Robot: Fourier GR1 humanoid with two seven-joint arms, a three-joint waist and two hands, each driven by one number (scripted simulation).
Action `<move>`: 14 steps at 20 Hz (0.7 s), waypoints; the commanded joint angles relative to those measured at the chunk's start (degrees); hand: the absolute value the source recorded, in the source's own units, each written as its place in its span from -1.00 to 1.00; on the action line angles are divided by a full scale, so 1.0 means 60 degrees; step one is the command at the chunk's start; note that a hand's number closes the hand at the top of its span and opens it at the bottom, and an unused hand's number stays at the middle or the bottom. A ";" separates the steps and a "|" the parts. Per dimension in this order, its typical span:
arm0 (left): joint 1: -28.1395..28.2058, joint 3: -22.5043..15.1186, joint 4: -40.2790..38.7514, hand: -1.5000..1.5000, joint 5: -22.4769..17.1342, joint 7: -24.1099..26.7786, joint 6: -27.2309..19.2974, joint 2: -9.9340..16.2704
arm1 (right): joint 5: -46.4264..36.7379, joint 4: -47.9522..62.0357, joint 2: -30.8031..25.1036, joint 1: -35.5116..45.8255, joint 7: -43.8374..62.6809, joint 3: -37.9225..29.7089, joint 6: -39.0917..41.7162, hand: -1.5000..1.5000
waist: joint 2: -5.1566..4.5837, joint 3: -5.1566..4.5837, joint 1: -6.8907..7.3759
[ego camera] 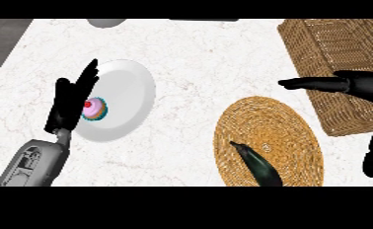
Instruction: Pick the eggplant from the placemat and place it in the basket
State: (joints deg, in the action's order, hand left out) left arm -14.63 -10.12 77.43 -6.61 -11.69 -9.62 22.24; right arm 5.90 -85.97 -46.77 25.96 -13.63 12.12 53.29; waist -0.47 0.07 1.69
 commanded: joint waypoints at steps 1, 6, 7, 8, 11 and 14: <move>0.0158 -0.0149 0.0027 0.00 0.0104 0.0104 0.0023 -0.0252 | -0.0346 0.0728 -0.0273 0.0358 -0.1564 0.0344 0.1788 -1.00 | 0.0004 0.0004 -0.0029; 0.0292 0.0148 0.0422 0.00 0.0065 -0.0183 0.0176 0.0035 | -0.1052 0.1251 -0.0229 0.0280 -0.2380 0.0556 0.1094 -1.00 | 0.0034 0.0008 -0.0036; 0.0211 0.0337 -0.0074 0.00 -0.0085 0.0021 0.0348 0.0011 | -0.1377 0.1348 -0.0054 0.0054 -0.2597 0.0753 0.0720 -1.00 | 0.0014 0.0006 -0.0089; 0.0044 0.0245 -0.0340 0.00 0.0174 0.0237 0.0199 -0.0187 | -0.1291 0.1198 -0.0024 0.0075 -0.2517 0.0732 0.0615 -1.00 | 0.0028 -0.0001 -0.0177; 0.0050 0.0354 -0.0239 0.00 0.0291 0.0165 0.0162 -0.0208 | -0.1852 0.1837 0.0194 0.0268 -0.3067 0.0750 -0.0086 -1.00 | 0.0038 -0.0002 -0.0163; -0.0263 0.0483 0.0229 0.00 0.0272 -0.0597 0.0313 0.0049 | -0.2275 0.2264 0.0671 0.0502 -0.2982 0.1149 -0.0696 -1.00 | 0.0041 0.0000 -0.0112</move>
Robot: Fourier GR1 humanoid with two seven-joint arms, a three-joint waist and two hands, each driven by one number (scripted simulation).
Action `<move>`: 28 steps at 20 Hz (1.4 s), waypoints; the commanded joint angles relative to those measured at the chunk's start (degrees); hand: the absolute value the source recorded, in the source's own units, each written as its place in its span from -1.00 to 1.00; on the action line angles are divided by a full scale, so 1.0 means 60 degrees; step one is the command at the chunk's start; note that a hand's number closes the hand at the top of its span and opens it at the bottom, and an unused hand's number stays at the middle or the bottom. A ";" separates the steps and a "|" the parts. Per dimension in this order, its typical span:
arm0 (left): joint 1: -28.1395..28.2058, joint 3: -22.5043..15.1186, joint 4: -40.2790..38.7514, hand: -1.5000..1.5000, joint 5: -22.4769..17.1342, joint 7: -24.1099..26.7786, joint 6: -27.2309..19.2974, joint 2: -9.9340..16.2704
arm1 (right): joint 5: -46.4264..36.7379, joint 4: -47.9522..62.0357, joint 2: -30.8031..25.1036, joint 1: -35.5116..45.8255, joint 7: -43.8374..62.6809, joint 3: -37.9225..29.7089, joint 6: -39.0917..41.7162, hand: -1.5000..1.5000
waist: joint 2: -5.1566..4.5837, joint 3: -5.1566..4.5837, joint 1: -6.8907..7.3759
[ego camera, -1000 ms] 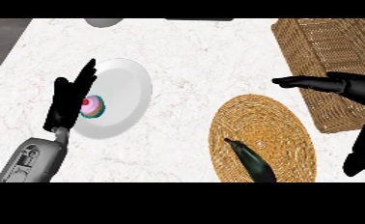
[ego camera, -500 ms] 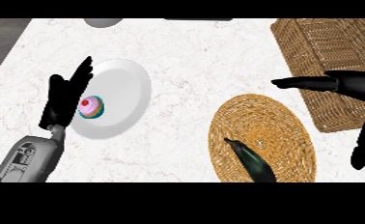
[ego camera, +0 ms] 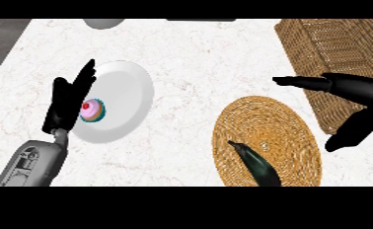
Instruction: Pick the eggplant from the placemat and place it in the basket
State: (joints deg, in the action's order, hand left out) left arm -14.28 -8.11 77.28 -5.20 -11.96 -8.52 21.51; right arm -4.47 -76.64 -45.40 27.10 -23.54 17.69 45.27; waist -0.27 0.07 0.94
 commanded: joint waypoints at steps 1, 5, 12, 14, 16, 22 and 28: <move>0.0618 0.0165 0.0115 0.00 -0.0003 0.0405 0.0249 0.0045 | -0.0449 0.0564 0.0464 0.0194 -0.1128 0.0249 0.0664 -1.00 | 0.0021 -0.0008 -0.0002; -0.0160 0.0085 -0.0010 0.00 0.0254 -0.0247 -0.0101 -0.0320 | -0.0684 0.0513 0.0401 -0.0296 -0.1753 0.0681 0.0354 -1.00 | 0.0018 -0.0005 -0.0114; 0.0123 0.0151 -0.0151 0.00 0.0583 0.0230 -0.0100 -0.0481 | -0.1548 0.1025 0.0941 -0.0642 -0.2339 0.1565 -0.0556 -1.00 | 0.0021 -0.0005 -0.0082; -0.0477 0.0326 -0.0361 0.00 0.0484 -0.0207 0.0132 -0.0443 | -0.1648 0.1349 0.1428 -0.0256 -0.2121 0.1599 -0.0742 -1.00 | 0.0013 -0.0007 -0.0093; 0.0221 0.0582 -0.0256 0.00 0.0370 0.0310 0.0376 -0.0267 | -0.1667 0.0914 0.1504 -0.0412 -0.1688 0.1668 -0.0704 -1.00 | 0.0037 -0.0013 -0.0110; -0.0024 0.0724 -0.0346 0.00 0.0513 0.0206 0.0488 -0.0496 | -0.2025 0.1600 0.2219 -0.0096 -0.1804 0.1699 -0.0946 -1.00 | 0.0026 -0.0011 -0.0092; 0.0337 0.0554 0.0516 0.00 0.0939 -0.0363 0.0461 -0.0590 | -0.2515 0.1780 0.2355 -0.0356 -0.2190 0.1764 -0.1083 -1.00 | 0.0041 -0.0009 -0.0099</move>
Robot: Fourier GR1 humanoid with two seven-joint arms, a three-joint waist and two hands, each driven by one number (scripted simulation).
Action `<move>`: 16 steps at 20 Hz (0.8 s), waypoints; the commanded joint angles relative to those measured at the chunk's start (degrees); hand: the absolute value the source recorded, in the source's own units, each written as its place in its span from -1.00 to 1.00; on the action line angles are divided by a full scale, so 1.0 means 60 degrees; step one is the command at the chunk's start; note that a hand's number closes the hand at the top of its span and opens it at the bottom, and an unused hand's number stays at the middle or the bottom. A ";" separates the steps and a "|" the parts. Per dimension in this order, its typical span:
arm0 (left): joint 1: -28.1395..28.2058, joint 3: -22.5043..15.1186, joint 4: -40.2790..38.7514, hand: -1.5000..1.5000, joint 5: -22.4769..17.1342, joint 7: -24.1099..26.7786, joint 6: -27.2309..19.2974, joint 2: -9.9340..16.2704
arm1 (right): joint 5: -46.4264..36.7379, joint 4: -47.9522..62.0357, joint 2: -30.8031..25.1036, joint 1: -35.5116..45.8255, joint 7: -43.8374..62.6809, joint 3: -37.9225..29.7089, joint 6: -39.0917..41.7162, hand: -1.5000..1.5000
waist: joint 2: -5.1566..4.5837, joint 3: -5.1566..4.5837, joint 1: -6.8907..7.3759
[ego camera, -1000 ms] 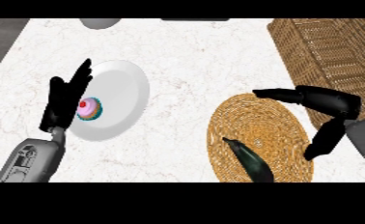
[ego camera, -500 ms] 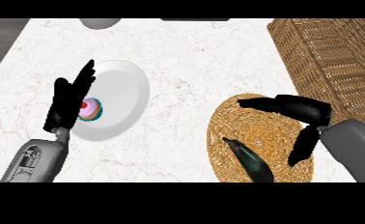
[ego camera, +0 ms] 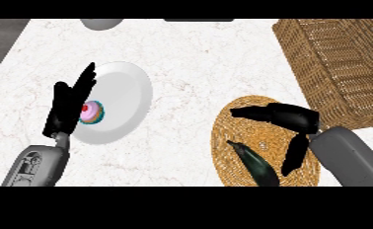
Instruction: Pick the eggplant from the placemat and place it in the basket
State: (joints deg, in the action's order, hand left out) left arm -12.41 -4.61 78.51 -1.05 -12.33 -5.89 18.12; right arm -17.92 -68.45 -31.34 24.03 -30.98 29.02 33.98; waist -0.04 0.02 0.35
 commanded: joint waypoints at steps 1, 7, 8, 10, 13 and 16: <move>0.0314 0.0136 -0.0282 0.00 0.0079 0.0479 0.0190 -0.0178 | -0.0320 0.0214 0.0199 -0.0130 -0.0684 0.0002 0.0682 -1.00 | 0.0000 -0.0003 -0.0024; -0.0535 0.0522 -0.0528 0.00 0.0233 0.0093 0.0263 -0.0143 | -0.0773 0.0403 0.0670 -0.0046 -0.0470 0.0192 0.0690 -1.00 | -0.0010 -0.0002 -0.0018; -0.0416 0.0648 -0.0560 0.00 0.0055 -0.0048 0.0634 -0.0012 | -0.0655 -0.0094 0.0330 -0.0272 -0.0290 -0.0064 0.0992 -1.00 | 0.0004 -0.0004 -0.0049; -0.0014 0.0642 0.0285 0.00 0.0166 -0.0327 0.0402 -0.0099 | -0.1046 0.0029 0.0698 -0.0508 -0.0201 0.0162 0.0610 -1.00 | 0.0011 -0.0002 -0.0021; 0.0161 0.0614 -0.0208 0.00 0.0493 0.0418 0.0430 -0.0249 | -0.0996 0.0028 0.0918 -0.0445 0.0000 -0.0013 0.0832 -1.00 | 0.0004 -0.0004 -0.0037; 0.0339 0.0366 0.0715 0.00 0.0438 -0.0514 0.0469 -0.0497 | -0.1351 0.0032 0.0520 -0.0976 -0.0673 0.0134 0.0590 -1.00 | 0.0011 0.0000 -0.0018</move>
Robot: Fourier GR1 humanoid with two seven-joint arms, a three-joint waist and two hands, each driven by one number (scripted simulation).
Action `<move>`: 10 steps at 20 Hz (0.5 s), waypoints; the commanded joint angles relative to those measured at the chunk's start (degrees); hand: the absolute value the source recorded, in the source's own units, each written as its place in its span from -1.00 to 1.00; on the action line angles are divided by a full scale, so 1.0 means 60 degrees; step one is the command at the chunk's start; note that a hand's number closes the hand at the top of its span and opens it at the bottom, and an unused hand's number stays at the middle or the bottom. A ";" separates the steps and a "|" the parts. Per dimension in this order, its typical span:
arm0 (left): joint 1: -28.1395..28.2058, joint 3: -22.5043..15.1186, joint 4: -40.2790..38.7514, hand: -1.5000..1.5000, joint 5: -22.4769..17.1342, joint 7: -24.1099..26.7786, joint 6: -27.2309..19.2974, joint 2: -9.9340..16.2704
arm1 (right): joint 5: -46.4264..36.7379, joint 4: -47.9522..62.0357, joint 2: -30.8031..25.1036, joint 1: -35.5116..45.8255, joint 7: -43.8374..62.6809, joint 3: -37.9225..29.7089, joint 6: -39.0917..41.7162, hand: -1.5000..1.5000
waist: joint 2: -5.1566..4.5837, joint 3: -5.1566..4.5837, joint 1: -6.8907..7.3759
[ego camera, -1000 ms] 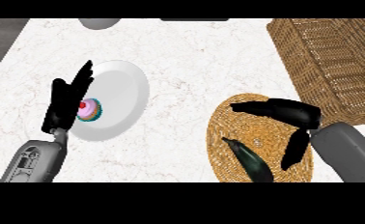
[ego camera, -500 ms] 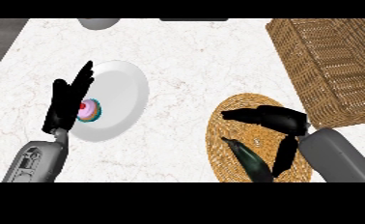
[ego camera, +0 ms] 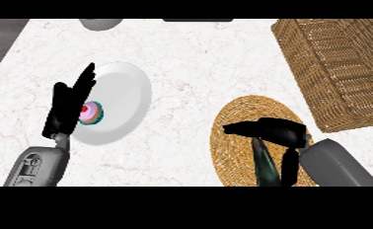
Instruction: Pick the eggplant from the placemat and place it in the basket
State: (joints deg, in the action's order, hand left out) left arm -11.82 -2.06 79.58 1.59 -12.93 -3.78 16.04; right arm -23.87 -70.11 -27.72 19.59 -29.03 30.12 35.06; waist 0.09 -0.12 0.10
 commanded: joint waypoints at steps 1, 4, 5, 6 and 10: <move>-0.0202 0.0169 -0.0070 0.00 0.0069 -0.0171 0.0128 -0.0090 | -0.0427 0.0136 0.0632 -0.0026 -0.0085 0.0118 0.0473 -1.00 | -0.0018 0.0021 0.0003; -0.0091 0.0309 0.0157 0.00 0.0062 -0.0286 0.0207 0.0011 | -0.0225 0.0049 -0.0184 -0.0302 -0.1037 -0.0237 0.0674 -1.00 | -0.0010 0.0023 0.0008; -0.0046 0.0423 -0.0363 0.00 0.0162 0.0593 0.0152 -0.0120 | -0.0831 0.0949 0.0607 -0.0245 -0.0906 0.0027 -0.0208 -1.00 | -0.0026 0.0023 0.0025; -0.0263 0.0574 -0.0269 0.00 0.0017 0.0023 0.0414 0.0063 | -0.0473 -0.0382 0.0273 -0.0611 -0.0257 -0.0104 0.0570 -1.00 | -0.0009 0.0020 -0.0025; -0.0330 0.0533 -0.0198 0.00 0.0182 -0.0106 0.0354 -0.0040 | -0.1038 0.0172 0.0000 -0.0414 -0.1409 0.0201 0.0245 1.00 | -0.0014 0.0021 -0.0019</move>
State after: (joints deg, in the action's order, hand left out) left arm -13.26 0.43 78.77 2.26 -13.48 -2.11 15.70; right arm -28.08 -67.95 -25.48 18.59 -31.61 30.39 32.96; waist 0.19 -0.13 0.13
